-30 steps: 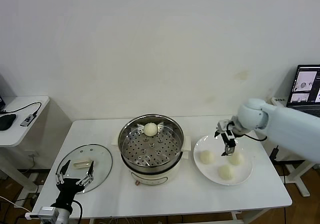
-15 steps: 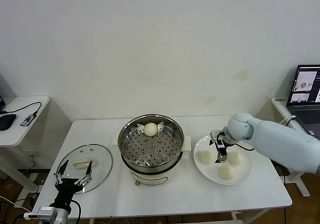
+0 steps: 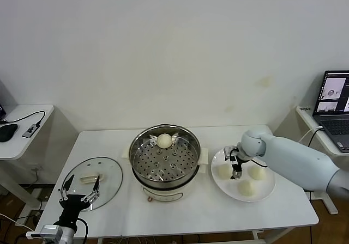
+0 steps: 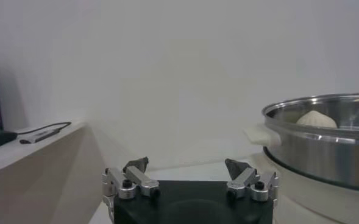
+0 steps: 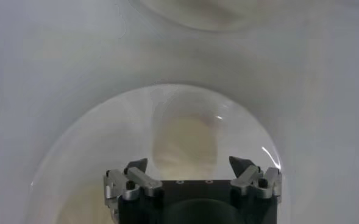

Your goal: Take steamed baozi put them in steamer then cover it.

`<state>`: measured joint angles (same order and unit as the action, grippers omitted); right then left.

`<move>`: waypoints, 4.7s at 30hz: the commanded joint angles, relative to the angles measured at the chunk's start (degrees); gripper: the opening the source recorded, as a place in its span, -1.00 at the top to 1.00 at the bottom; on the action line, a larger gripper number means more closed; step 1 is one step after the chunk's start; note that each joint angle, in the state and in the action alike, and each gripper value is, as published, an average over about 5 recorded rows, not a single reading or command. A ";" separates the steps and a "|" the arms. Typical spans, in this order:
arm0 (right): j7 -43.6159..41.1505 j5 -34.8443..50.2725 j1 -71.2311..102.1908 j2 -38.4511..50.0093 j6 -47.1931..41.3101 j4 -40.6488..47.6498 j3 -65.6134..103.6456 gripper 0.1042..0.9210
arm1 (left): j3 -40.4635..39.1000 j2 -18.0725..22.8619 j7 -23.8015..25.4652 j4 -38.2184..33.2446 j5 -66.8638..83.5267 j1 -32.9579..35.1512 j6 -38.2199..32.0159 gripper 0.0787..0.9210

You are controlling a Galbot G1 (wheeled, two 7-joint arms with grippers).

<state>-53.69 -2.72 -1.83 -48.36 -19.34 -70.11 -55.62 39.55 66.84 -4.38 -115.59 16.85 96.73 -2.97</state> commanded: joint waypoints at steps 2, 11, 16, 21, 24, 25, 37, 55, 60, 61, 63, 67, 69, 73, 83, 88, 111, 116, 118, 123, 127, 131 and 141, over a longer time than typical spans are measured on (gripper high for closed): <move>0.03 -0.92 1.09 -1.26 0.36 1.85 0.97 -0.48 | -0.09 0.02 -0.03 0.08 -0.07 -0.04 -0.09 -0.77; -1.00 0.12 -1.17 0.01 0.80 0.36 0.57 -0.22 | -0.61 0.06 0.02 -0.09 -0.22 -0.23 -0.10 -0.77; -2.50 3.05 -5.10 3.08 0.00 -3.12 0.48 -0.18 | -0.62 -0.09 0.01 -0.37 -0.17 -0.41 0.04 -0.77; -2.99 10.49 -13.89 8.07 -2.23 -8.40 -3.75 -0.18 | -0.59 -0.37 0.02 -0.65 -0.05 -0.55 0.30 -0.77; -3.14 14.84 -21.59 10.69 -3.27 -11.67 -8.85 -0.18 | -0.37 -0.51 0.01 -0.71 0.06 -0.40 0.35 -0.77; -3.18 15.91 -24.23 11.12 -3.42 -12.40 -10.40 -0.19 | -0.29 -0.59 0.00 -0.71 0.09 -0.28 0.33 -0.77; 3.31 36.86 -45.03 -1.10 -12.83 -20.28 -22.49 -0.21 | -0.58 -1.68 0.65 0.03 2.66 -0.51 0.34 -0.77; 14.89 46.93 -29.71 -28.68 -21.90 -2.87 -18.19 -0.22 | -0.73 0.00 0.87 1.42 2.50 -1.29 -0.35 -0.77; 14.94 45.63 -26.38 -33.31 -22.21 2.04 -17.30 -0.22 | -0.92 0.21 0.86 1.46 2.18 -1.54 -0.40 -0.77; 14.84 45.46 -26.05 -33.97 -22.21 2.67 -17.28 -0.22 | -0.93 0.21 0.85 1.51 2.18 -1.59 -0.42 -0.77; 14.65 45.14 -25.39 -35.35 -22.22 4.02 -17.33 -0.22 | -0.93 0.26 0.85 1.53 2.17 -1.63 -0.45 -0.77; 14.49 44.27 -24.20 -37.05 -22.22 6.31 -17.37 -0.22 | -1.01 0.41 0.83 1.49 2.10 -1.63 -0.58 -0.77; 14.38 43.81 -23.80 -37.37 -22.23 6.89 -17.52 -0.22 | -1.02 0.49 0.82 1.47 2.08 -1.64 -0.67 -0.77; 14.13 43.20 -23.47 -37.39 -22.25 7.04 -18.03 -0.22 | -1.01 0.52 0.80 1.46 2.08 -1.63 -0.84 -0.77; 13.88 40.76 -22.21 -37.24 -22.17 7.65 -18.03 -0.28 | -1.29 0.54 0.74 2.05 1.75 -1.72 -1.63 -0.77; 11.23 39.88 -24.57 -34.12 -22.12 4.42 -18.11 -0.60 | -1.31 0.59 0.71 2.18 1.69 -1.60 -2.01 -0.77; -10.14 19.55 -38.25 15.62 -9.41 -27.45 -21.61 -0.76 | -1.26 0.01 0.70 0.88 0.82 -0.32 -1.87 -0.77; -12.55 11.51 -34.03 21.57 -1.50 -27.86 -21.41 -0.76 | -1.26 0.23 0.70 0.80 0.35 0.03 -1.91 -0.77; -12.82 9.76 -31.83 22.69 -0.39 -27.88 -20.51 -0.76 | -1.32 0.44 0.69 0.87 0.18 0.10 -1.95 -0.77; -11.92 4.68 -22.37 24.51 0.98 -26.88 -15.54 -0.76 | -1.49 0.95 0.67 0.66 -0.19 0.26 -1.98 -0.77; -10.71 0.75 -13.72 24.89 1.50 -24.94 -8.86 -0.76 | -1.47 1.20 0.60 0.33 -0.40 0.40 -1.96 -0.77; -9.54 -1.46 -6.35 24.00 1.42 -22.63 -3.44 -0.76 | -1.31 1.25 0.56 0.19 -0.57 0.53 -1.92 -0.77; -7.13 -2.18 -0.03 18.71 1.70 -16.67 0.30 -0.76 | -0.90 1.44 0.48 0.62 -0.56 0.32 -1.81 -0.77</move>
<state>-61.98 -0.91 -11.59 -28.44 -19.00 -90.79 -61.39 38.66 68.32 -3.88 -115.02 16.28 97.05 -4.80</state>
